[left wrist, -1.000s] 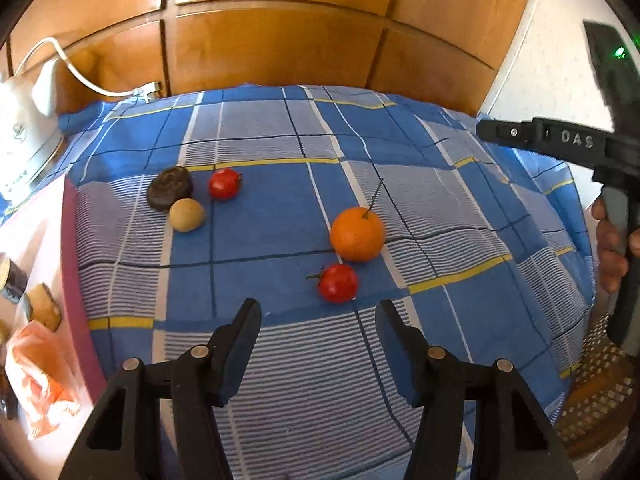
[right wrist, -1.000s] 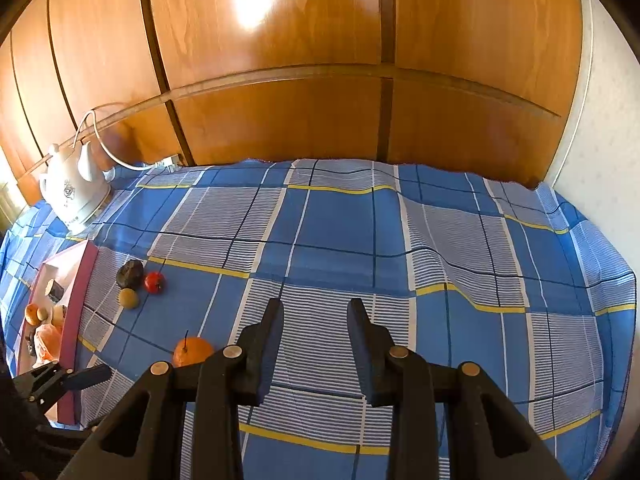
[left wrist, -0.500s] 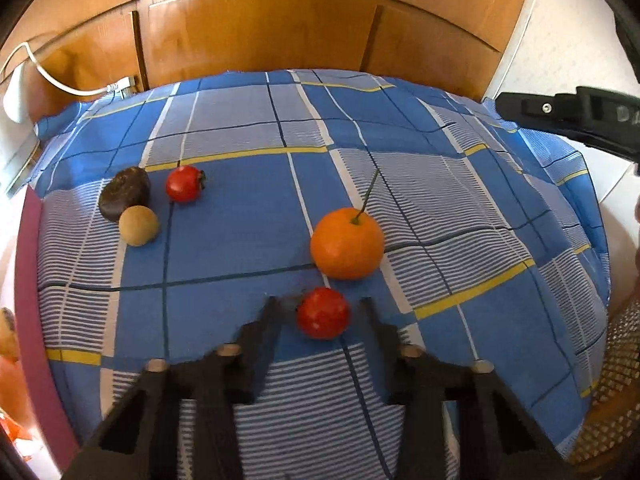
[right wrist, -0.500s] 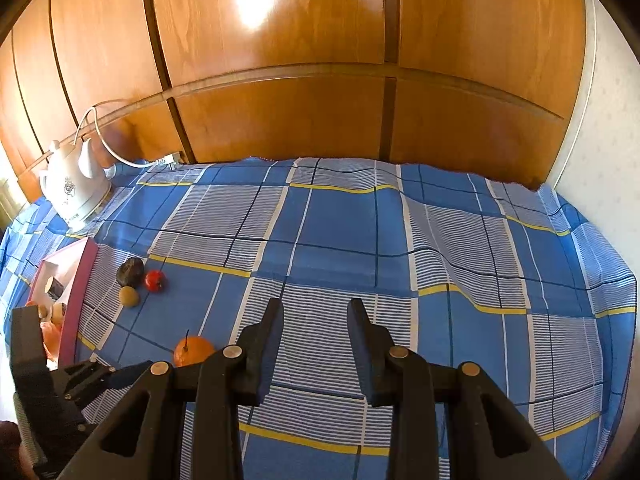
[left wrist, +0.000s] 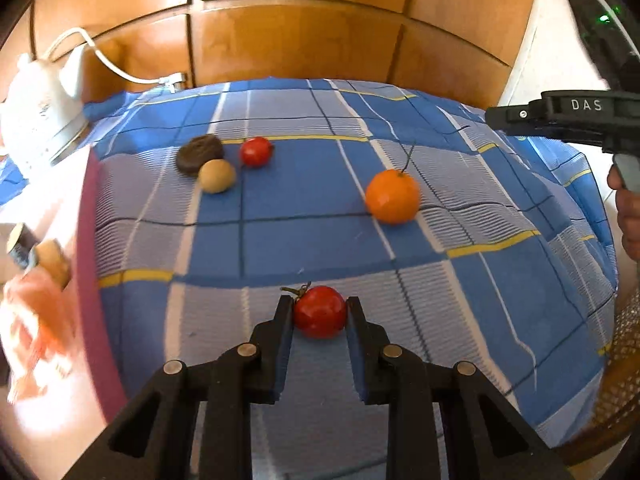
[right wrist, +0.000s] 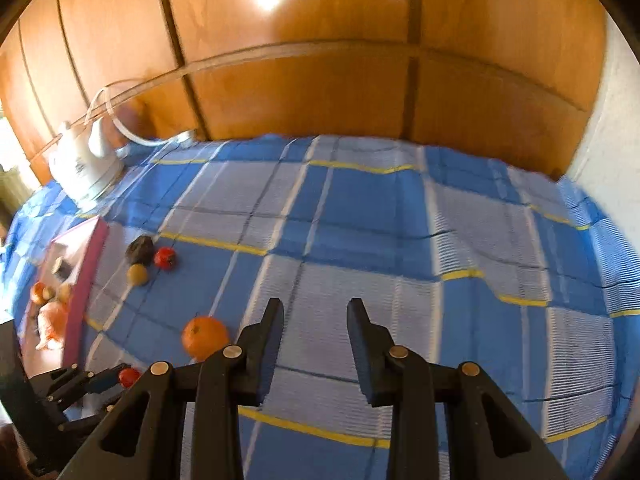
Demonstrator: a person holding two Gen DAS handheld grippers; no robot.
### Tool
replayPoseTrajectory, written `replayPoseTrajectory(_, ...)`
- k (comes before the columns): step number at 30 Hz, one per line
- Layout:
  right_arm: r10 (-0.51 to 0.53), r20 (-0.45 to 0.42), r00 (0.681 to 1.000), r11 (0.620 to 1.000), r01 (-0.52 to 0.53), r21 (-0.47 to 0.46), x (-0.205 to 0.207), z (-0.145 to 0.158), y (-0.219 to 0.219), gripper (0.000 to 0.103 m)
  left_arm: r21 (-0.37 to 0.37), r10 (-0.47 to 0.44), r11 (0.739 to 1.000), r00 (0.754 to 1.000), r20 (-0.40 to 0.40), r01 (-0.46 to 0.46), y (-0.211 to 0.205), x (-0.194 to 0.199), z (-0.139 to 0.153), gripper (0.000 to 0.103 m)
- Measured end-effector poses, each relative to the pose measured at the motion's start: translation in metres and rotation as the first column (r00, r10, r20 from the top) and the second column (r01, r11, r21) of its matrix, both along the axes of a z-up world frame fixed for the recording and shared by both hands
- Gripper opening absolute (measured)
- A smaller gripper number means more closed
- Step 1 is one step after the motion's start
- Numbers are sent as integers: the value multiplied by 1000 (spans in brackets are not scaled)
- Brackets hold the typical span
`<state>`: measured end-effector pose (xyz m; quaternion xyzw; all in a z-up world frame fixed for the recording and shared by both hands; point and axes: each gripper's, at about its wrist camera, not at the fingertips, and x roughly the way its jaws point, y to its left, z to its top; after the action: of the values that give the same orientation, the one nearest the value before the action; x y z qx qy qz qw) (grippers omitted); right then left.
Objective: Organize fruits
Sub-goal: 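Reach the left gripper to the red cherry tomato and grasp it, then lift the tomato with the left gripper while the right gripper grasps the orange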
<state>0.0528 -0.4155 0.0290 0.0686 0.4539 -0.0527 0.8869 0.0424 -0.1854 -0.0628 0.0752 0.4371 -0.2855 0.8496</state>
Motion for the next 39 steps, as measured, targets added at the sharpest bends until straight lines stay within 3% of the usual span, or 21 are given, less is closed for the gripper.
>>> replayPoseTrajectory(4, 109, -29, 994, 993, -108, 41, 6, -9, 18, 33, -6, 1, 1000, 1000, 14, -1, 9, -8, -1, 26)
replayPoseTrajectory(11, 233, -103, 967, 972, -228, 55, 11, -33, 51, 38, -100, 18, 995, 1000, -8, -19, 26, -9, 7, 26)
replayPoseTrajectory(23, 276, -127, 953, 961, -272, 47, 36, -53, 77, 38, -145, 42, 989, 998, 51, -34, 52, -22, 40, 26)
replayPoseTrajectory(28, 292, -158, 943, 955, -295, 3, 41, -65, 85, 43, -179, 109, 979, 991, 75, -94, 81, -21, 62, 26)
replayPoseTrajectory(34, 309, -161, 937, 945, -322, -62, 40, -67, 92, 41, -142, 297, 950, 944, 146, -277, 132, -5, 84, 26)
replayPoseTrajectory(39, 319, -160, 934, 936, -337, -102, 38, -67, 96, 41, -77, 419, 908, 894, 159, -412, 169, 10, 80, 26)
